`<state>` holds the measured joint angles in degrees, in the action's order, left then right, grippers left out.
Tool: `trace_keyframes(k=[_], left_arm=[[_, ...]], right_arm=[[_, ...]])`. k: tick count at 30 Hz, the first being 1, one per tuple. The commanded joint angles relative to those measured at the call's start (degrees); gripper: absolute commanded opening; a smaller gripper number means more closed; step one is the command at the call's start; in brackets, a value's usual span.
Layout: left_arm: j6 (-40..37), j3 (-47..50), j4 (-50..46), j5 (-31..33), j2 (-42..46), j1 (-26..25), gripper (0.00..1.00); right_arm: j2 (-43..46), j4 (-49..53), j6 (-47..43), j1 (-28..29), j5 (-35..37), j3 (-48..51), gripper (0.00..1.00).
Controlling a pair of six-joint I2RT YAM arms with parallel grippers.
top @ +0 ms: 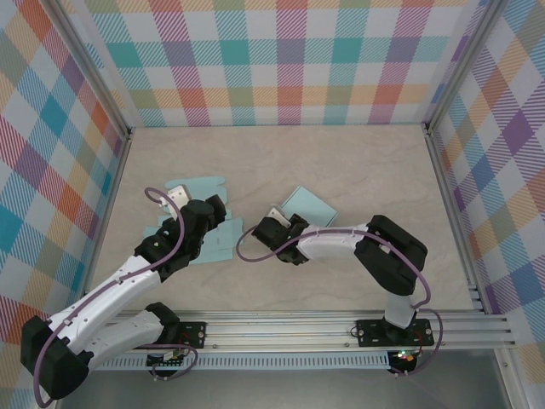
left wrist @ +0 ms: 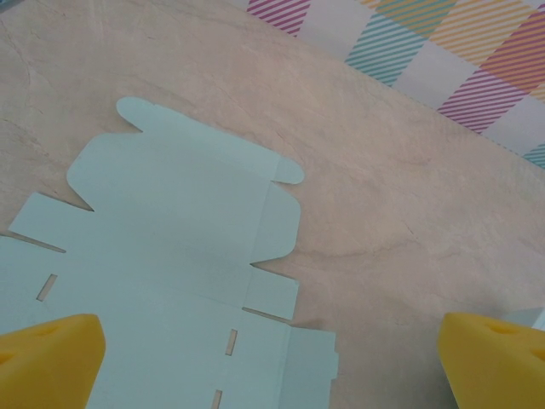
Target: Fold the paper box
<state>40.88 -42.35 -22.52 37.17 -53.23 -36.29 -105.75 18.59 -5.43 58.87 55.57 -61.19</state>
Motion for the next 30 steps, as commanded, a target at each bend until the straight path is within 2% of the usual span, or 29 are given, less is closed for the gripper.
trace_keyframes(k=[1,5,8,15,17,22,27,30], left_arm=[[-1.1,0.43,-0.34,0.98,-0.26,0.7,1.0],[-2.93,-0.31,0.93,-1.0,-1.35,0.7,1.0],[-6.05,-1.78,1.85,-3.65,-3.31,0.7,1.0],[-17.42,-4.59,9.94,-16.06,-10.2,2.21,1.0],[-19.95,-4.0,14.4,-21.62,-11.65,3.54,1.0],[-27.25,-0.52,28.38,-42.28,-15.38,7.91,0.98],[-30.96,1.16,39.3,-58.86,-20.11,11.5,0.96],[-35.45,1.5,43.39,-65.6,-21.99,13.38,0.89]], right_arm=[[2.32,0.09,0.25,-0.11,-1.32,-0.68,0.0],[4.86,7.09,3.12,-0.1,-4.98,-3.74,0.0],[8.73,14.48,5.4,-0.36,-13.63,-6.8,0.0],[15.86,26.89,5.69,-4.52,-33.41,-12.73,0.0],[16.52,28.77,4.99,-6.38,-38.11,-13.72,0.0],[15.23,32.35,1.43,-12.36,-48.83,-16.1,0.0],[12.15,31.37,-3.24,-15.5,-52.66,-17.12,0.01],[10.63,29.67,-5.71,-16.75,-56.68,-17.95,0.03]])
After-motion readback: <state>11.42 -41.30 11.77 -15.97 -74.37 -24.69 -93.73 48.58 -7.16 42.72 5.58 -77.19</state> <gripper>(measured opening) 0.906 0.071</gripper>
